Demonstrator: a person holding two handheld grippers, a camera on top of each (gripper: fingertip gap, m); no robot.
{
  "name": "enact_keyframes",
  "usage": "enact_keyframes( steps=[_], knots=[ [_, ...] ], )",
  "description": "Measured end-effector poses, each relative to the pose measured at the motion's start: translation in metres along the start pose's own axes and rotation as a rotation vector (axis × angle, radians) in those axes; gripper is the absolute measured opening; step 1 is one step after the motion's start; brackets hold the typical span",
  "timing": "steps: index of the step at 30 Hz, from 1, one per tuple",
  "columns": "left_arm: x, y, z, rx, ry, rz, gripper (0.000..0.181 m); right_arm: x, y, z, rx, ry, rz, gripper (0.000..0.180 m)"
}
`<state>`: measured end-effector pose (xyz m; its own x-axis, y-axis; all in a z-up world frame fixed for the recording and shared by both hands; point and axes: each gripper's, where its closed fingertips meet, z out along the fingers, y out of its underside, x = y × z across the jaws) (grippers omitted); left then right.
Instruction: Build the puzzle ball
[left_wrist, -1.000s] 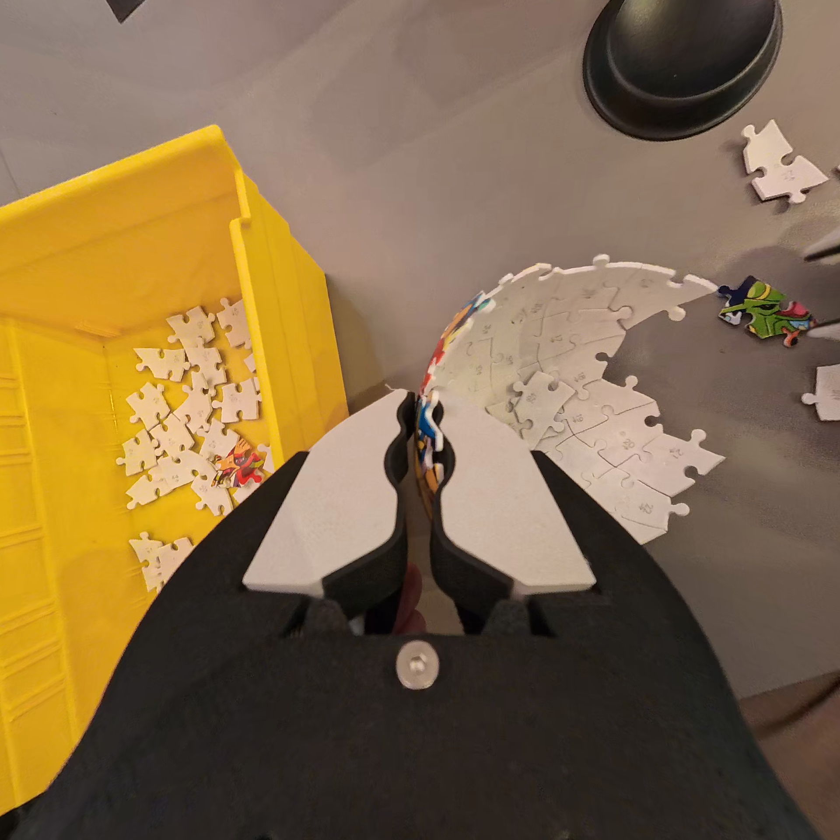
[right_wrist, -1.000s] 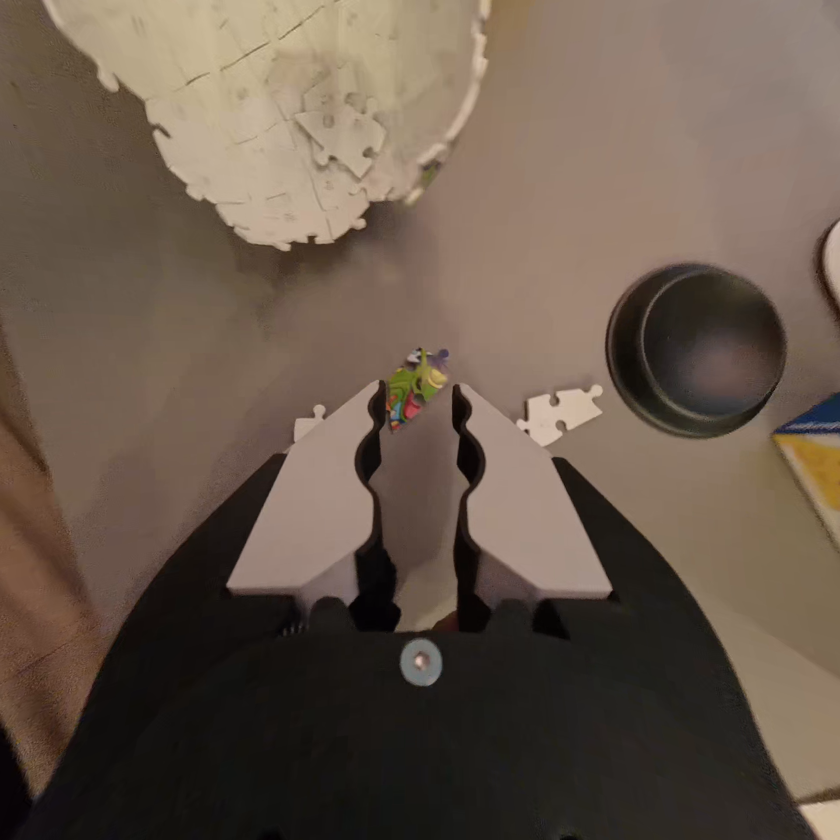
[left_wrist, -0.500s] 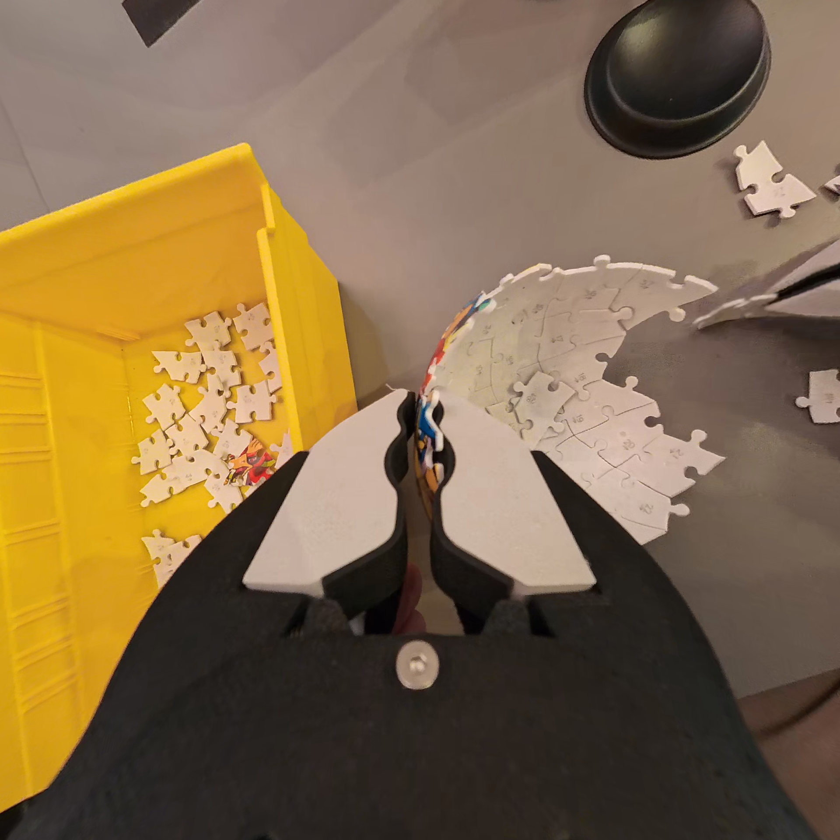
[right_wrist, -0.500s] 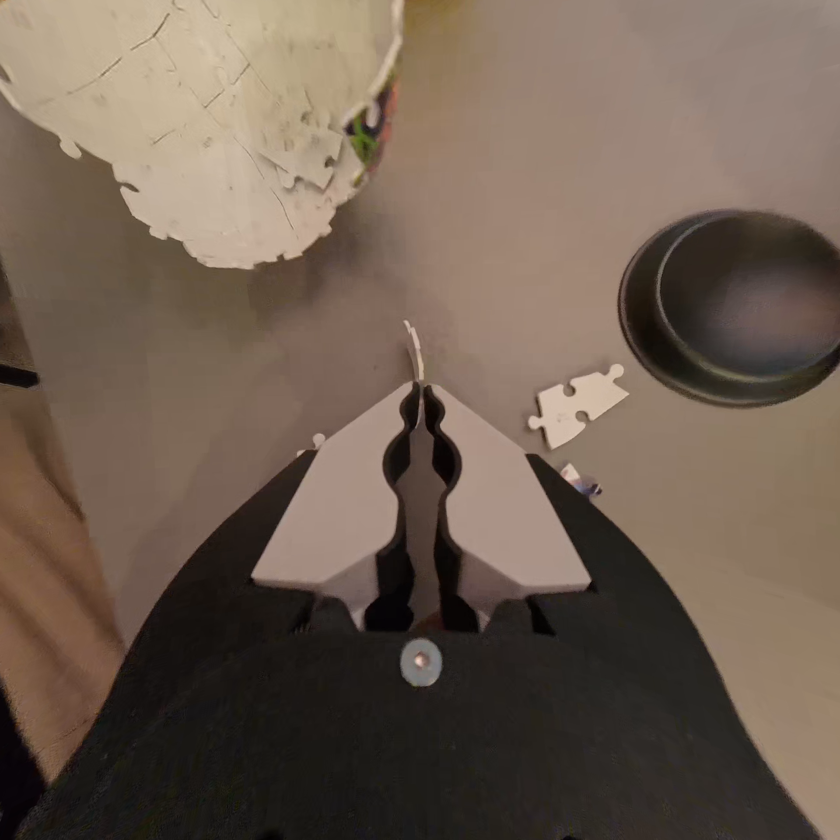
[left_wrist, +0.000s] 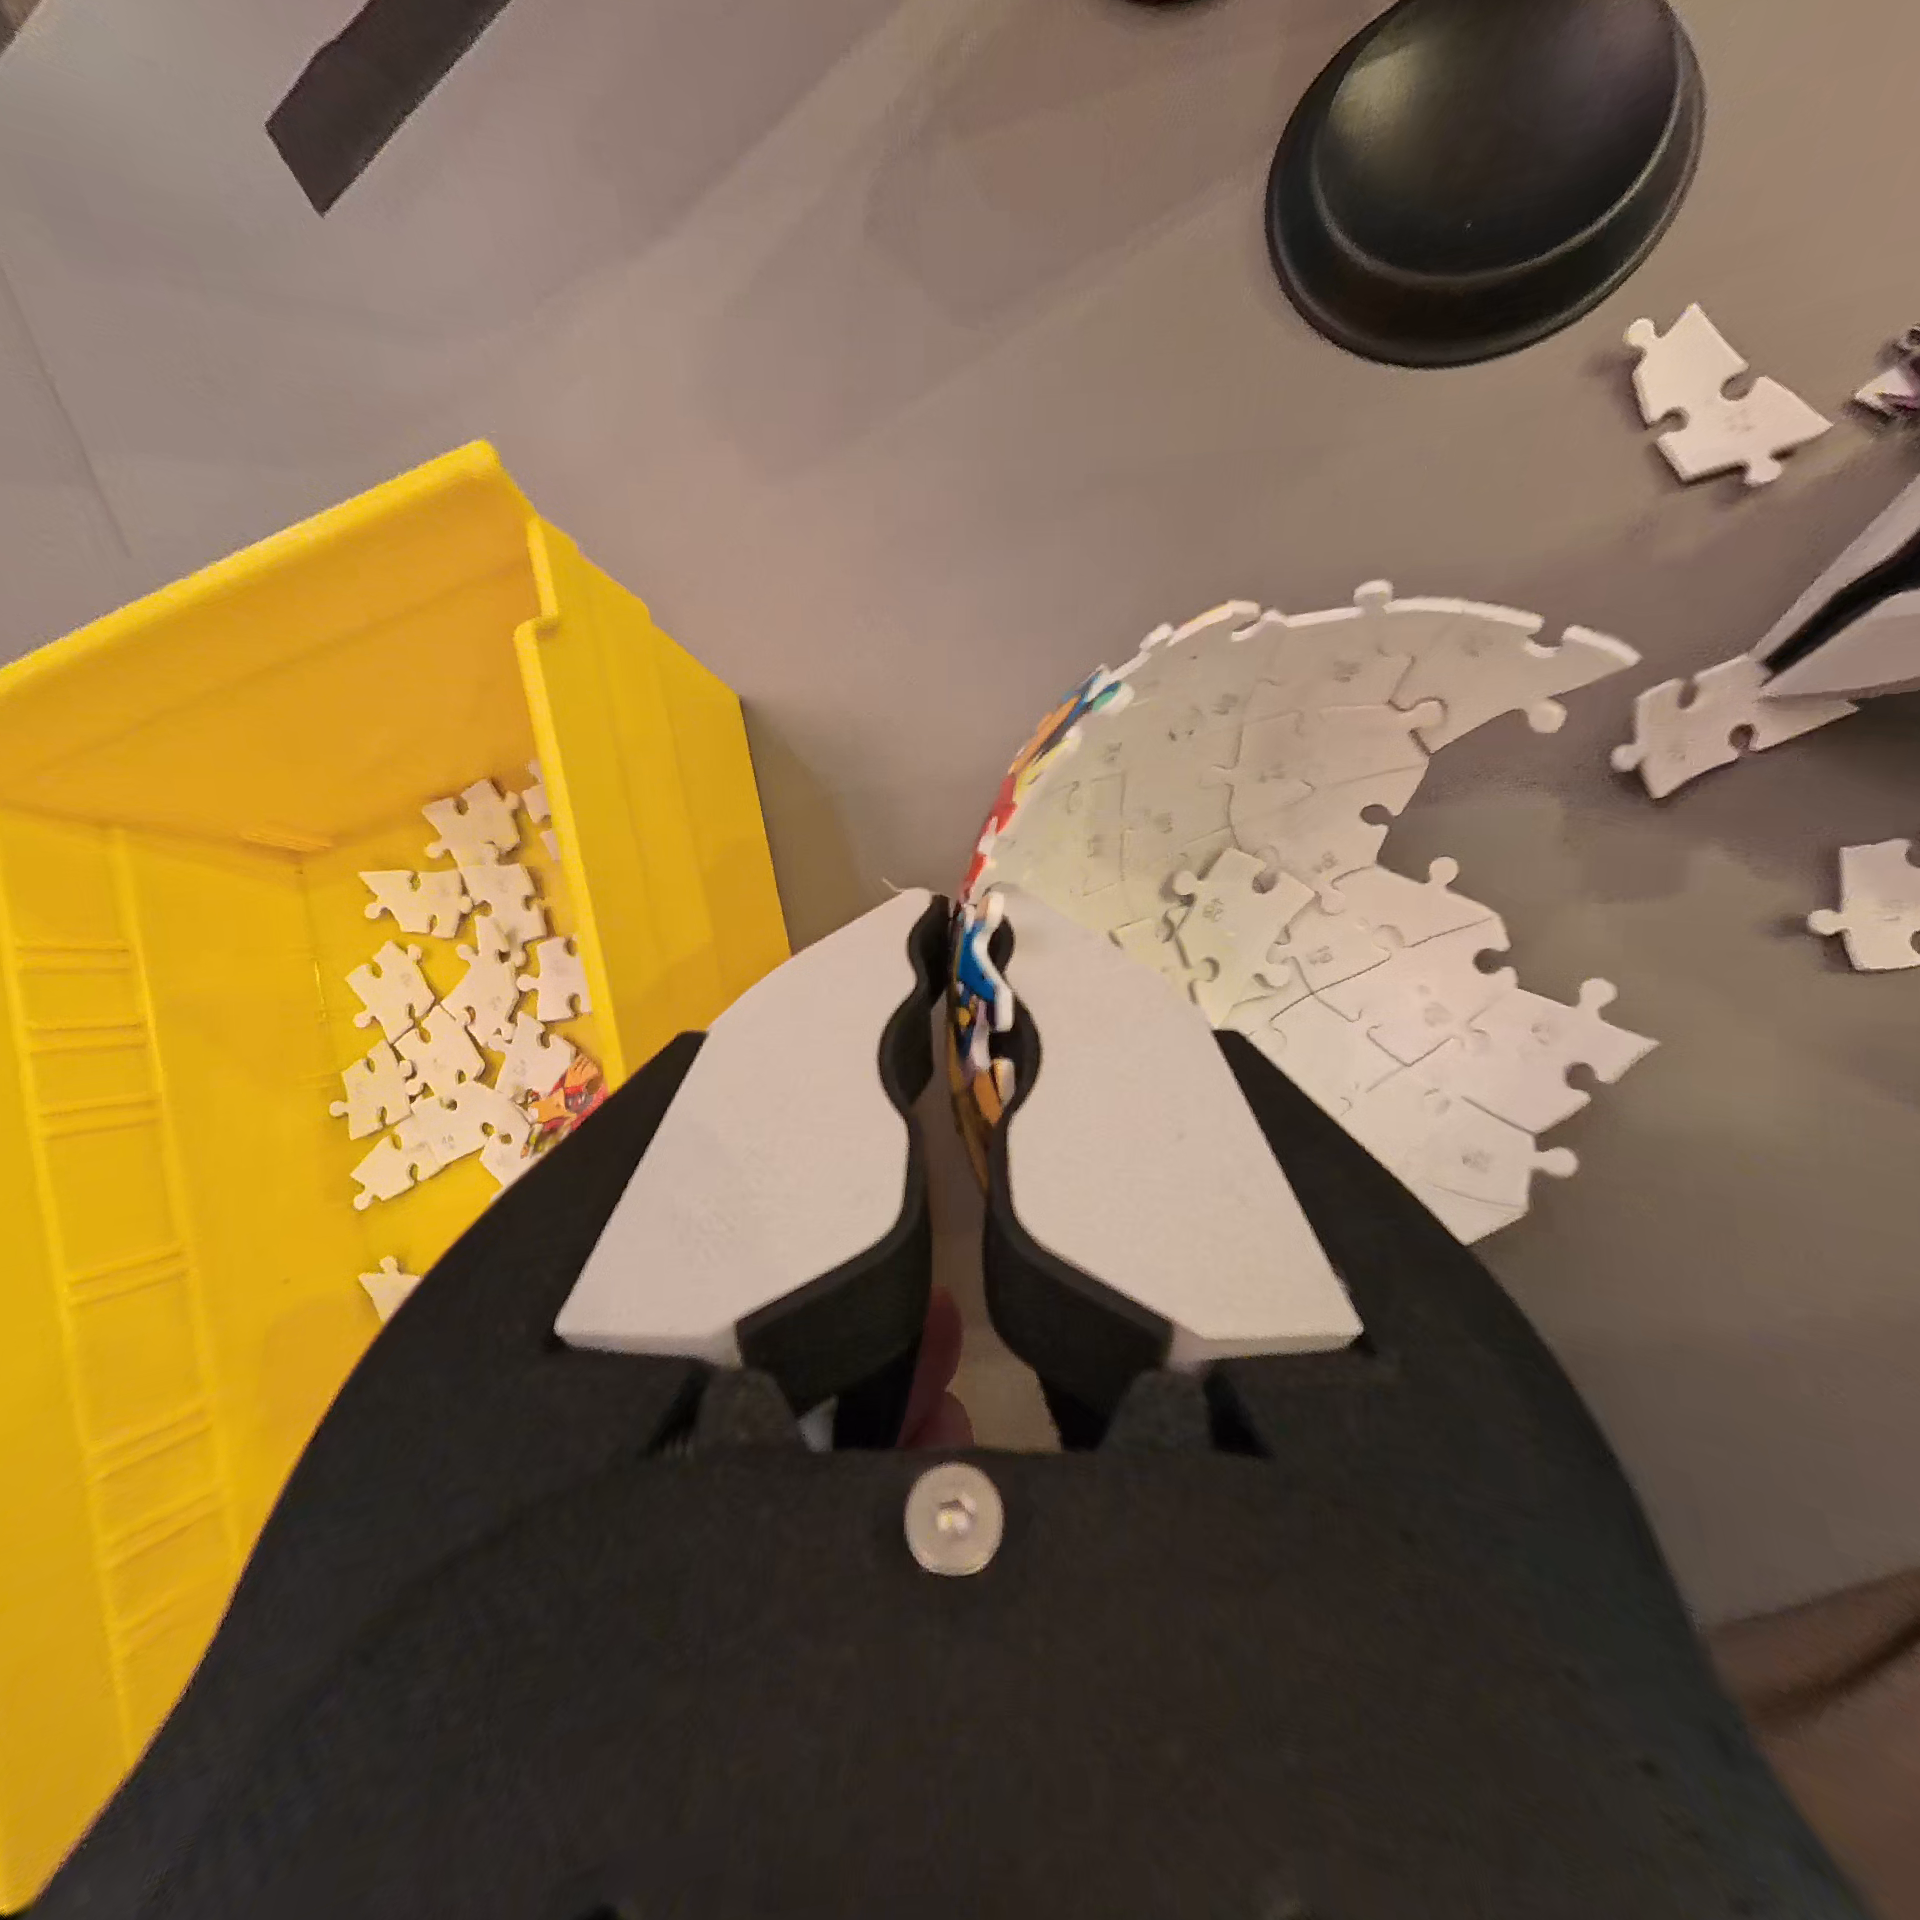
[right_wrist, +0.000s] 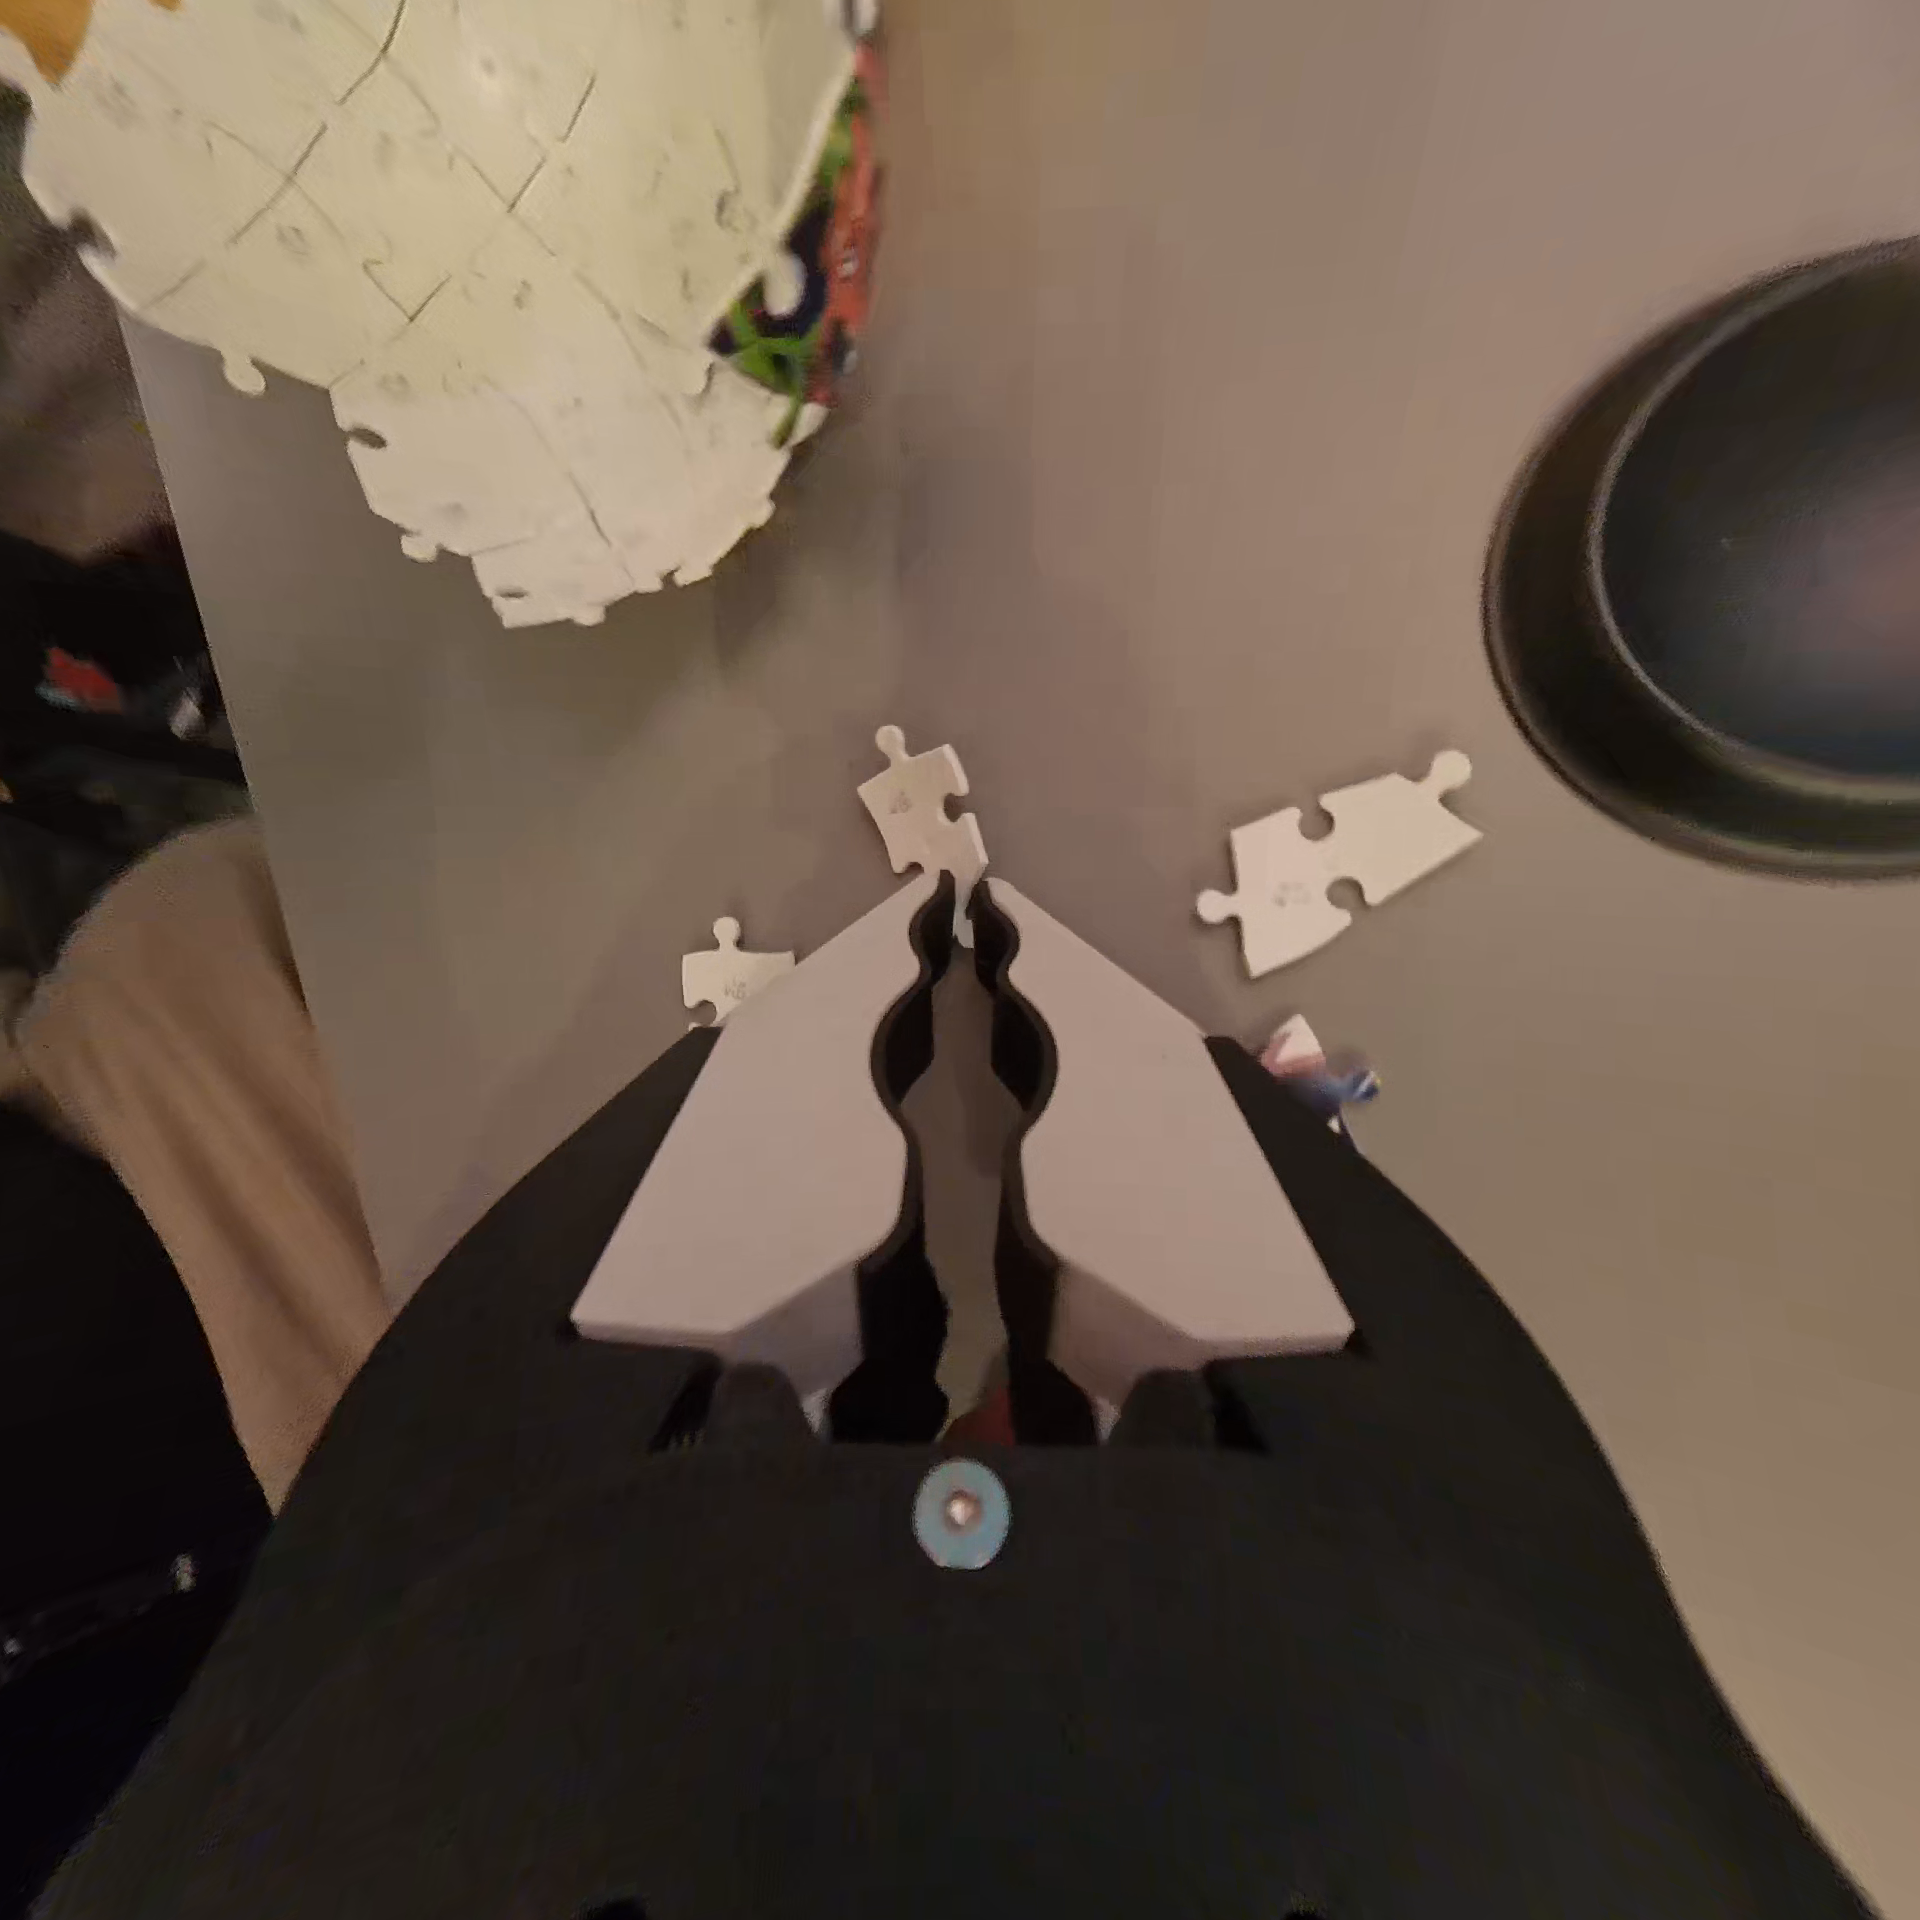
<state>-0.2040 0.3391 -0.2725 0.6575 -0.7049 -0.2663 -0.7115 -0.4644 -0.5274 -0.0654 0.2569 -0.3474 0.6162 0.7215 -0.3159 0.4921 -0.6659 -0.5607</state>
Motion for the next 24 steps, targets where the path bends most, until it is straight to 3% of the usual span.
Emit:
enact_keyframes(
  steps=[1,9,20,24],
  knots=[
    [0.001,-0.002,0.000,-0.001,-0.009,0.012,0.004,-0.001,-0.002,0.001,-0.009,0.005,-0.032,0.002],
    [0.009,-0.007,0.005,-0.092,-0.082,0.152,0.004,-0.003,-0.018,0.000,0.012,0.083,-0.212,0.023],
    [0.024,-0.028,0.012,-0.152,-0.100,0.262,0.004,0.013,-0.027,-0.031,0.089,0.132,-0.222,0.019],
    [0.027,-0.034,0.012,-0.165,-0.110,0.302,0.004,0.000,-0.019,-0.031,0.058,0.052,-0.250,0.014]
  ],
)
